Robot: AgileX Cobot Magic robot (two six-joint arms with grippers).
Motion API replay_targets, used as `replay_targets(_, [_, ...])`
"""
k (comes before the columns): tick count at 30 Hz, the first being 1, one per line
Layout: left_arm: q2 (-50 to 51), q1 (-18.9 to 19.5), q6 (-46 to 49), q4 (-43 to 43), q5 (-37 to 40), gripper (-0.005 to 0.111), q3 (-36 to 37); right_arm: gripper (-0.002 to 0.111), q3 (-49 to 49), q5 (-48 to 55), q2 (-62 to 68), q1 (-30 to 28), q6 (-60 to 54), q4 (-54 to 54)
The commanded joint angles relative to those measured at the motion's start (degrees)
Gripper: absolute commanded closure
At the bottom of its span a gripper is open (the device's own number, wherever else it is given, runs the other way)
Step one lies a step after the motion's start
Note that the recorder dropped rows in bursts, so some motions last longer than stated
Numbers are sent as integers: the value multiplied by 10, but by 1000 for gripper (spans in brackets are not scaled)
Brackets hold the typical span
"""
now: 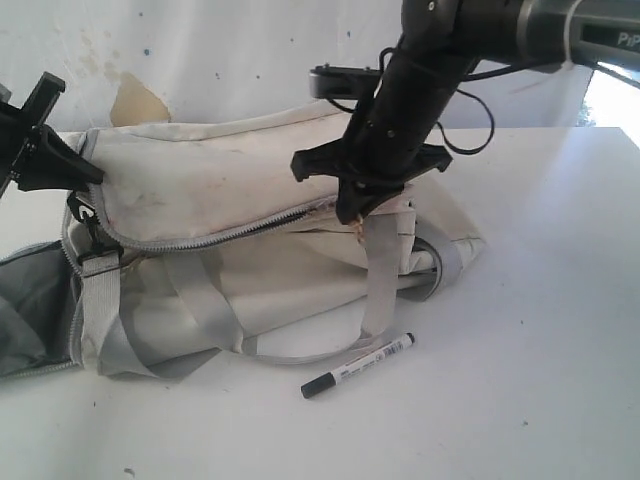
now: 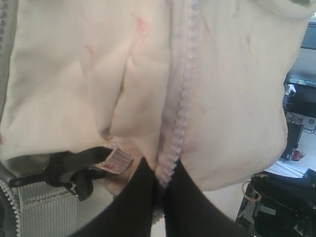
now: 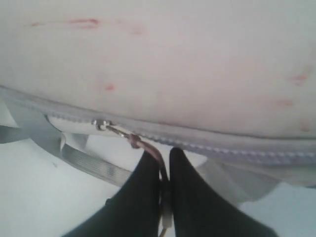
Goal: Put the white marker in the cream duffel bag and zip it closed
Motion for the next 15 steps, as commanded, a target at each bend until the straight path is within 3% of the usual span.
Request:
replay_targets(1, [-11, 5, -2, 7, -9, 107, -5, 108, 0, 26, -15, -39, 0, -11])
replay_targets(15, [-11, 5, 17, 7, -7, 107, -5, 108, 0, 29, -3, -68, 5, -69])
